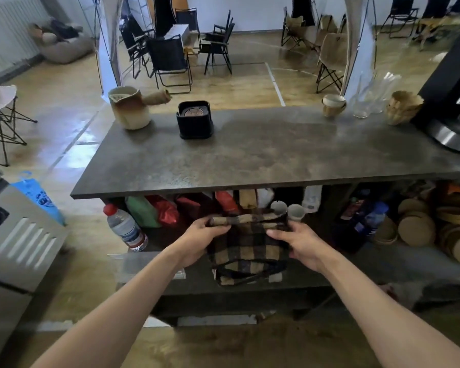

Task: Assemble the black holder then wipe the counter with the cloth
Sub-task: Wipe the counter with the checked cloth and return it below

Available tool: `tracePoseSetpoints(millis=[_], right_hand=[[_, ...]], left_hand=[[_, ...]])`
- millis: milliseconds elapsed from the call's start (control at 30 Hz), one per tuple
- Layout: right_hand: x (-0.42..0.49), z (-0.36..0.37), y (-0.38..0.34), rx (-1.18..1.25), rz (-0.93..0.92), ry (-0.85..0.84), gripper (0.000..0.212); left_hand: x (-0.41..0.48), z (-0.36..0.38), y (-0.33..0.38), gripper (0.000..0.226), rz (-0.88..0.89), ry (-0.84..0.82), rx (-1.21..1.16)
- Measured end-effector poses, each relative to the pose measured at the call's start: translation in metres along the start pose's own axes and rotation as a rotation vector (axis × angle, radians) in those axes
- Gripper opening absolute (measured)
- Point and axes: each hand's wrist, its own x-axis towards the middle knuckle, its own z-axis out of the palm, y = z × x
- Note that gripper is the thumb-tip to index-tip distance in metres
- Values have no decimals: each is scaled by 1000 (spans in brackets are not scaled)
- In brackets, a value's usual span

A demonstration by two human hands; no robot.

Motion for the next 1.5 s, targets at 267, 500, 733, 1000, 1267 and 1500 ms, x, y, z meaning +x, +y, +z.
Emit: tracePoseSetpoints(millis=[267,500,733,1000,1267,1500], right_hand=[[96,32,101,-381,-63,380,56],[122,30,149,-1062,-351,444,69],[135,45,182,-1401,-402,267,63],[140,42,176,-1423,-368,215,63],[114,15,169,-1503,-282,155,74],[56,-64,192,-1493,-115,350,73]], left_hand=[[97,-13,-107,28,93,363,349],[130,-12,-149,47,308,444,978],[128,-6,-194,60,534,175,1534],[133,-3,-196,64,496,179,1523],[113,39,-194,70,381,95,1475],[117,136,-195,69,484,-113,1494]])
